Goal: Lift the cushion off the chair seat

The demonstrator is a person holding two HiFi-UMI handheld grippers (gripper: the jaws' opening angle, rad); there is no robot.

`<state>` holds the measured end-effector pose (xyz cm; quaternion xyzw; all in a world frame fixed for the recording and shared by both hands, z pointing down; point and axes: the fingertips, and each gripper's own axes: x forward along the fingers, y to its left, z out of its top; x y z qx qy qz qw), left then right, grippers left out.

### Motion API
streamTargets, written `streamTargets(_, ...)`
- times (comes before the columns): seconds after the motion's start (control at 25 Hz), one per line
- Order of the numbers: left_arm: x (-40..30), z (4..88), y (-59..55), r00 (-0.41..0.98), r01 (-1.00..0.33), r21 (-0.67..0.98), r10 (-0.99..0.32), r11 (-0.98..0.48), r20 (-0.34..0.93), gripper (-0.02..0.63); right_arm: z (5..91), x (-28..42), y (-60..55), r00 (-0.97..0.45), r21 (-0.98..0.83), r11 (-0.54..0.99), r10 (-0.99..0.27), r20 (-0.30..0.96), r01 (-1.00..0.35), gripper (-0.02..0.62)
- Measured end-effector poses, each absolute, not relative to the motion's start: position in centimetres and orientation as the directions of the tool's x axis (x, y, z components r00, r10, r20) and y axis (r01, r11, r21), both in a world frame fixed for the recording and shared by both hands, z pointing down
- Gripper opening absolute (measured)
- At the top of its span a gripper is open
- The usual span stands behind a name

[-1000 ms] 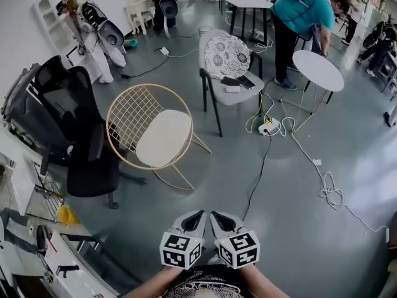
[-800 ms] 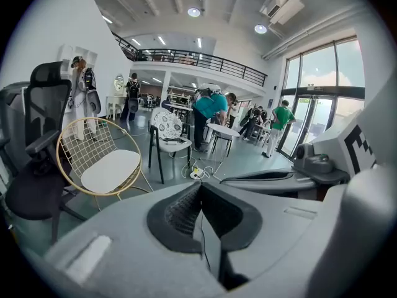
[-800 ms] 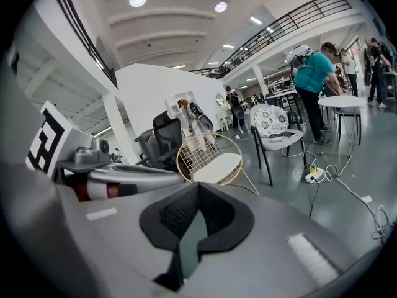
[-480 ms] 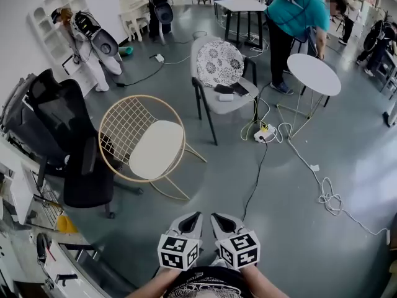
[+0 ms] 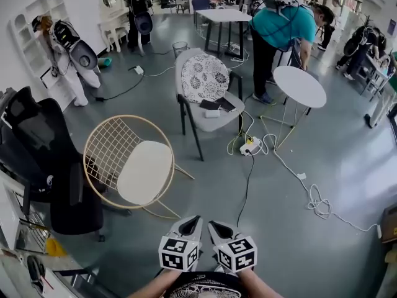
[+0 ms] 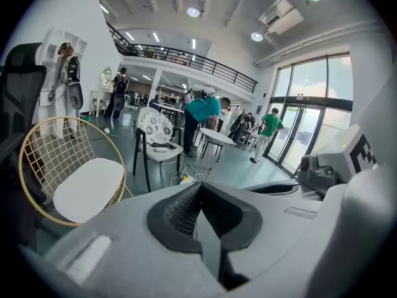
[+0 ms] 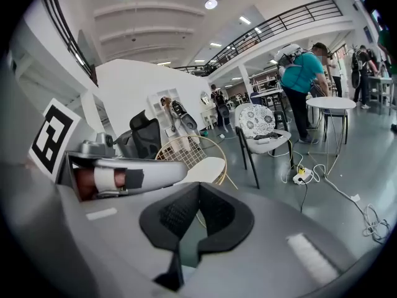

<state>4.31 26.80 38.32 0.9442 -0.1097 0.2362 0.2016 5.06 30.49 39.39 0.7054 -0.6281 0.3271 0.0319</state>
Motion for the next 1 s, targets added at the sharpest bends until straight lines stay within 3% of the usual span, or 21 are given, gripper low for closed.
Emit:
streamTargets(0.32,4.3,38.8,19.6,0.879,-0.260,0.379,-0.056,-0.888,0.473,-0.008,39.8,4.5,23.3,0.024,-0.348,-0.245,-0.847,0.532,-0.905,0.000)
streamTargets(1.0,4.2,39.4,9.4,0.890,-0.276,0.425,-0.062,-0.862,0.452,-0.008,39.5,5.4,13.1,0.023,-0.340,-0.245,-0.839,0.544,-0.908,0.000)
